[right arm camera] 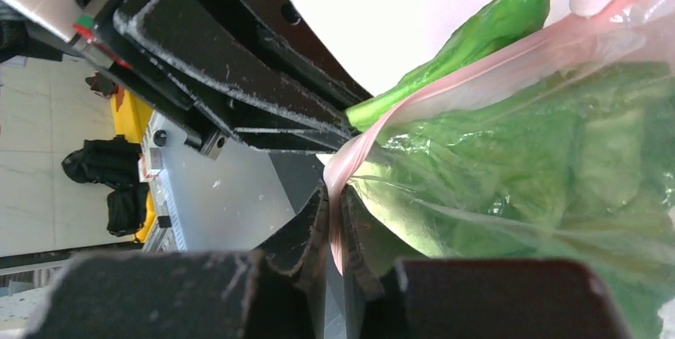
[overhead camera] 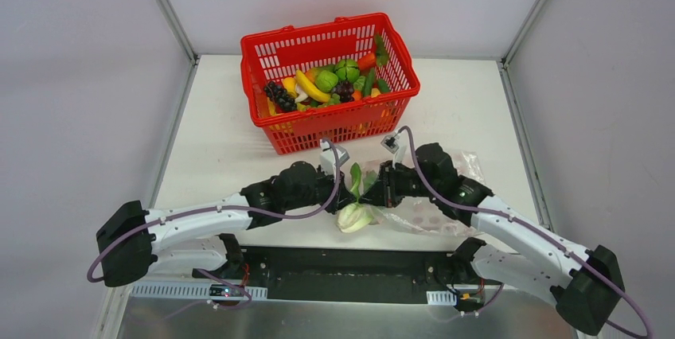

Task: Place the food in the zip-top bag and seal the zipper
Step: Place the fake vegetable in the zipper food storage bag.

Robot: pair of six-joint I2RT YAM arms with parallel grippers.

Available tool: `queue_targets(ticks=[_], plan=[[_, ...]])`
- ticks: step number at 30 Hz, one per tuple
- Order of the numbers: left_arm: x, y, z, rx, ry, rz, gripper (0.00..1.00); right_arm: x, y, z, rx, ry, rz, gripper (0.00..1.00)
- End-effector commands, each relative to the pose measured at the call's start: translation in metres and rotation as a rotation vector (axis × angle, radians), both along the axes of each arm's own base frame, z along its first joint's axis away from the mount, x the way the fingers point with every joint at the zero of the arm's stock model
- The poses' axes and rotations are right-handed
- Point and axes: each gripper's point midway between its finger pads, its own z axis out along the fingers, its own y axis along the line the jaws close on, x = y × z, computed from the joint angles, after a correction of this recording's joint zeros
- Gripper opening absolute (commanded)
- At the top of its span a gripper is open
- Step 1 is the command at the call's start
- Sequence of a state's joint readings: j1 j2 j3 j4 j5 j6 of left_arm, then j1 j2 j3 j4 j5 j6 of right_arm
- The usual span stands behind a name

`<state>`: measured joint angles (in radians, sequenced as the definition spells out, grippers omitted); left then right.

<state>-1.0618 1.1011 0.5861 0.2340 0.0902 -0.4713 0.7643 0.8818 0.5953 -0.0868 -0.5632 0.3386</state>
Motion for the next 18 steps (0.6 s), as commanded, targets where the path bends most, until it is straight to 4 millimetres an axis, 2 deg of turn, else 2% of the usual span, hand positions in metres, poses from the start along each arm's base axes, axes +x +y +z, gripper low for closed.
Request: queue_targets(ticks=[1,4,6,12,14,16,18], plan=[[0.007,0.004,0.011,-0.039,-0.032,0.062,0.0,0.023,0.017,0.012,-0.001,-0.131,-0.029,0.11],[0.007,0.007,-0.001,-0.028,-0.005,0.086,0.0,0.041,0.007,-0.01,-0.077,-0.152,-0.148,0.12],[0.011,0.009,-0.01,-0.022,0.009,0.121,0.0,0.044,-0.002,-0.021,-0.085,-0.139,-0.222,0.13],[0.018,0.005,-0.027,-0.034,0.05,0.179,0.0,0.035,-0.027,-0.036,-0.075,-0.054,-0.355,0.21],[0.019,0.001,-0.029,-0.04,0.065,0.18,0.0,0.029,-0.032,-0.043,-0.103,-0.011,-0.365,0.3],[0.02,-0.003,-0.031,-0.049,0.081,0.183,0.0,0.026,-0.037,-0.047,-0.124,0.021,-0.384,0.47],[0.022,-0.005,-0.032,-0.062,0.097,0.203,0.0,0.023,-0.04,-0.045,-0.124,0.029,-0.395,0.58]])
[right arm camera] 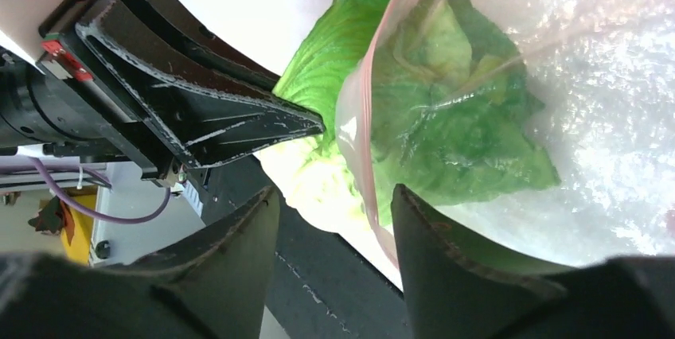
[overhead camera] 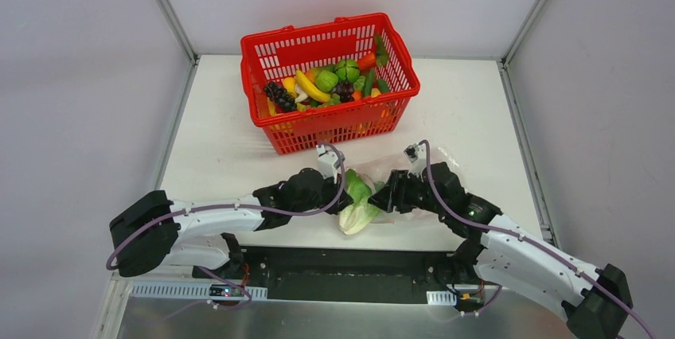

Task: Place the food in the zip-top bag and seal the zipper
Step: Place the fake vegetable in the zipper food storage bag.

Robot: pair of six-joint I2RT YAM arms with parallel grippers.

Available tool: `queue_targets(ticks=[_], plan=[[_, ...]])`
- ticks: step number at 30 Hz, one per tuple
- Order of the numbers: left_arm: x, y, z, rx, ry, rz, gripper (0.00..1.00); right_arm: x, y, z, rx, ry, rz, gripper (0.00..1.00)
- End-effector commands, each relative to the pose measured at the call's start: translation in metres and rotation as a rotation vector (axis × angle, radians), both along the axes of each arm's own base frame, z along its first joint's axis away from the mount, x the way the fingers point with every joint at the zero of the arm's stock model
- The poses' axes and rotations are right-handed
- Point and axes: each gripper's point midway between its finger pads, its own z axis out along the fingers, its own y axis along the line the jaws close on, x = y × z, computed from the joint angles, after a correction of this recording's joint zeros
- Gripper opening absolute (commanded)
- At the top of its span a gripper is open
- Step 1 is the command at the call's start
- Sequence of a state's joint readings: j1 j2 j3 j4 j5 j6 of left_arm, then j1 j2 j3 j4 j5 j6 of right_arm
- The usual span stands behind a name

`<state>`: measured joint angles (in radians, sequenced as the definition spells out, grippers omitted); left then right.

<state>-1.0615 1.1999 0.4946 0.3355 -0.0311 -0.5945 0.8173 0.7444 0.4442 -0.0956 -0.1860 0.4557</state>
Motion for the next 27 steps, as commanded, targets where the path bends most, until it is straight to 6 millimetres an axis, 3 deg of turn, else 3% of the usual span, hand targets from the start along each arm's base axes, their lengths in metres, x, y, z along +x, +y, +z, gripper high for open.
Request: queue_targets(ticks=[1,10,17,27], plan=[[0.009,-0.014,0.018,-0.108,-0.001,0.059,0.0,-0.003,-0.009,0.003,-0.01,0.043,-0.07,0.6],[0.017,-0.009,0.012,-0.092,0.022,0.137,0.0,-0.019,-0.024,0.014,-0.136,0.024,-0.075,0.61],[0.019,-0.013,0.012,-0.097,0.037,0.144,0.0,-0.01,-0.045,-0.013,-0.361,-0.022,-0.196,0.57],[0.016,-0.014,0.011,-0.091,0.043,0.128,0.0,0.014,-0.027,-0.015,-0.381,-0.206,-0.217,0.51]])
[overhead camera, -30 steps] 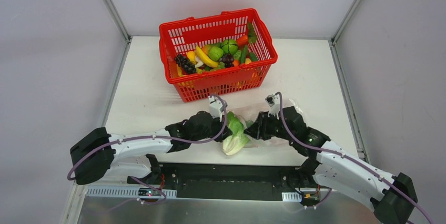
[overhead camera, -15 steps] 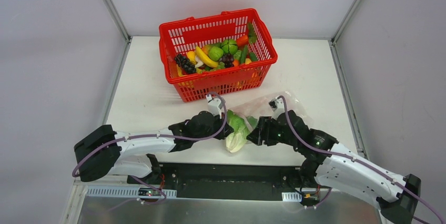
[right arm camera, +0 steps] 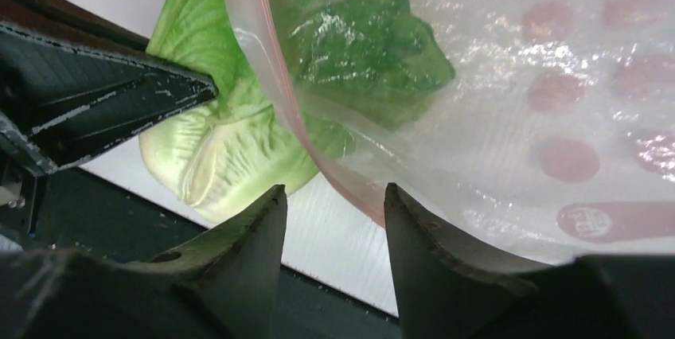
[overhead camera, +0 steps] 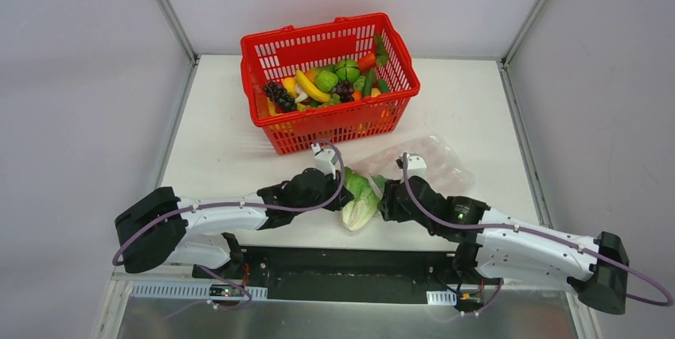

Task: Place the food in the zip-top bag and seal the zipper
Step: Place the fake vegetable in the zipper food storage bag.

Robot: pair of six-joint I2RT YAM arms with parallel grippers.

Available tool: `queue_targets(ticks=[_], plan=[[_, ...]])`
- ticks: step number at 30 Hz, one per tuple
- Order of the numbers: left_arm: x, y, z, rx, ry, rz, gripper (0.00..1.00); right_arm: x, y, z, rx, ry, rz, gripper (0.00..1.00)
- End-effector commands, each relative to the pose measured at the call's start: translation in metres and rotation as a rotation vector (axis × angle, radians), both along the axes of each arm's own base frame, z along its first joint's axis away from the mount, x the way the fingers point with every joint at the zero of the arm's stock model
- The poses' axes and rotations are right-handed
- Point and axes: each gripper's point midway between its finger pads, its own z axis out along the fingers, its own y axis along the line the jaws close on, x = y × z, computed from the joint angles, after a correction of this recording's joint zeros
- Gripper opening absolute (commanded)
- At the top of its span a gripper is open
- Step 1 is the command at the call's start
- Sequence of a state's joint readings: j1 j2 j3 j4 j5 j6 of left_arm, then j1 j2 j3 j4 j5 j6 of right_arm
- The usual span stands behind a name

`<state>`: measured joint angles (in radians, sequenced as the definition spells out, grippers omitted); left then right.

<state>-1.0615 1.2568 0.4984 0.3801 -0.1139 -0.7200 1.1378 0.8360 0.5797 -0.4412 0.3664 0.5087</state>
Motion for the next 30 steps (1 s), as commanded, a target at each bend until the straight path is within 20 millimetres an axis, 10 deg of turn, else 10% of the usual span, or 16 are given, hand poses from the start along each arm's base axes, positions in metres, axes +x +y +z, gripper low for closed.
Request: queue_targets(ticks=[1,9,18,30], plan=[[0.003,-0.012,0.017,-0.049,-0.018,-0.003,0.0,0.025,0.007,0.012,0.008,-0.148,-0.031,0.49],[0.002,-0.014,0.018,-0.06,-0.017,-0.008,0.0,0.014,0.021,0.005,-0.026,-0.136,0.063,0.01],[-0.018,-0.059,0.059,-0.299,-0.015,-0.198,0.0,-0.013,0.05,0.028,0.197,-0.135,0.239,0.0],[0.003,-0.08,0.046,-0.567,0.109,-0.038,0.0,-0.043,0.07,0.036,0.307,-0.088,0.422,0.0]])
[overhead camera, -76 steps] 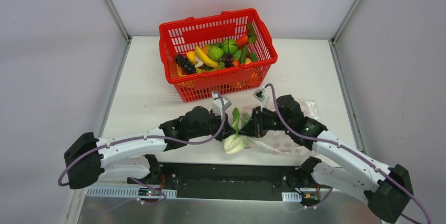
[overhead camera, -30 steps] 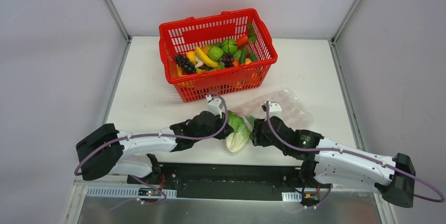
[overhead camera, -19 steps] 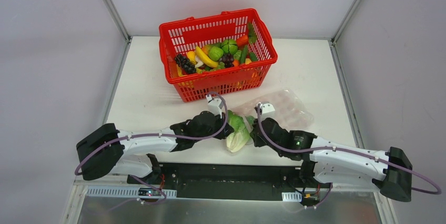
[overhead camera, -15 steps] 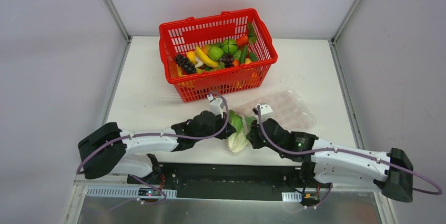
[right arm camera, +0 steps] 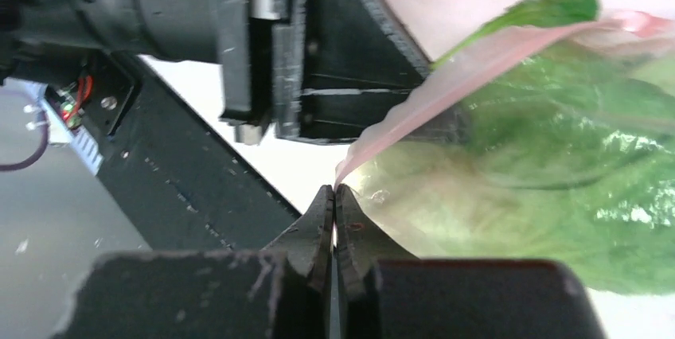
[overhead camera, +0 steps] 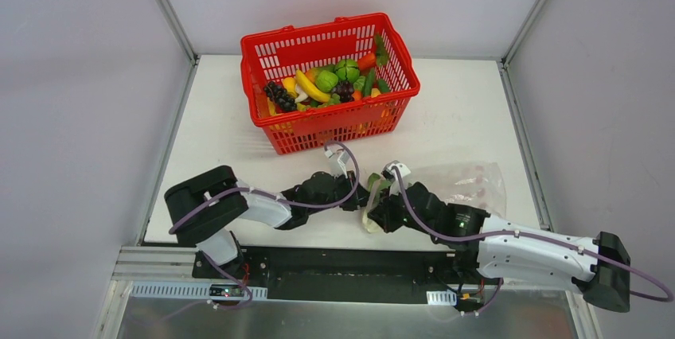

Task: Place the food in the zip-top bag and seal the zipper
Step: Place the fake vegetable in the zipper food storage bag.

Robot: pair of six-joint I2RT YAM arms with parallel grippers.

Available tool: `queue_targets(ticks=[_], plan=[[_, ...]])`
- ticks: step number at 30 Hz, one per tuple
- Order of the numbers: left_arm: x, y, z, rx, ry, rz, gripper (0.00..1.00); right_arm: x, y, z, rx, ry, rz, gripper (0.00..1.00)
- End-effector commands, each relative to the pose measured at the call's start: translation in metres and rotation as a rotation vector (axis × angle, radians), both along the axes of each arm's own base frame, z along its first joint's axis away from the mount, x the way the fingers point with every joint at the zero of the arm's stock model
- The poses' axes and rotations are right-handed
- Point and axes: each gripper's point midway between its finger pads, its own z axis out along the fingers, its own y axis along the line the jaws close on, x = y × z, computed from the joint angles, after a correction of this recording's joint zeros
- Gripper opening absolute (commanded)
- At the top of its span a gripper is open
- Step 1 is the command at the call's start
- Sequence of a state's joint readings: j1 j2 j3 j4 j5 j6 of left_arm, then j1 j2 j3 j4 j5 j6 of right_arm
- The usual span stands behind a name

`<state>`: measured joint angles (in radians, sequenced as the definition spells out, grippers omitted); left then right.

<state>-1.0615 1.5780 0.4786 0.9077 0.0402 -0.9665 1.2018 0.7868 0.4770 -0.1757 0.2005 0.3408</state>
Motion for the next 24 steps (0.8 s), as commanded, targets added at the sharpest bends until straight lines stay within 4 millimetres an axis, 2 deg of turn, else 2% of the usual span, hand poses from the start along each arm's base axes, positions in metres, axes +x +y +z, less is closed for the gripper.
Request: queue_targets(ticks=[1,3,10,14,17,21,24], plan=[[0.007,-0.018,0.051,-0.247,-0.039,0.026,0.0,-0.021,0.028,0.03,0.172,0.004,0.154,0.0],[0.007,-0.014,0.054,-0.249,-0.057,0.033,0.0,-0.02,0.026,0.029,0.168,0.003,0.145,0.0],[0.017,0.023,0.062,-0.249,-0.123,0.175,0.0,-0.01,0.019,0.042,0.254,-0.049,0.072,0.0],[0.023,0.038,0.069,-0.289,-0.133,0.256,0.0,-0.007,0.031,0.047,0.36,-0.038,0.051,0.0],[0.027,0.043,0.075,-0.32,-0.133,0.289,0.0,-0.01,0.041,0.038,0.365,-0.003,0.07,0.0],[0.032,0.059,0.083,-0.357,-0.151,0.36,0.0,-0.016,0.053,0.029,0.355,0.037,0.112,0.0],[0.035,0.073,0.089,-0.349,-0.173,0.408,0.0,-0.019,0.06,0.036,0.412,0.045,0.13,0.0]])
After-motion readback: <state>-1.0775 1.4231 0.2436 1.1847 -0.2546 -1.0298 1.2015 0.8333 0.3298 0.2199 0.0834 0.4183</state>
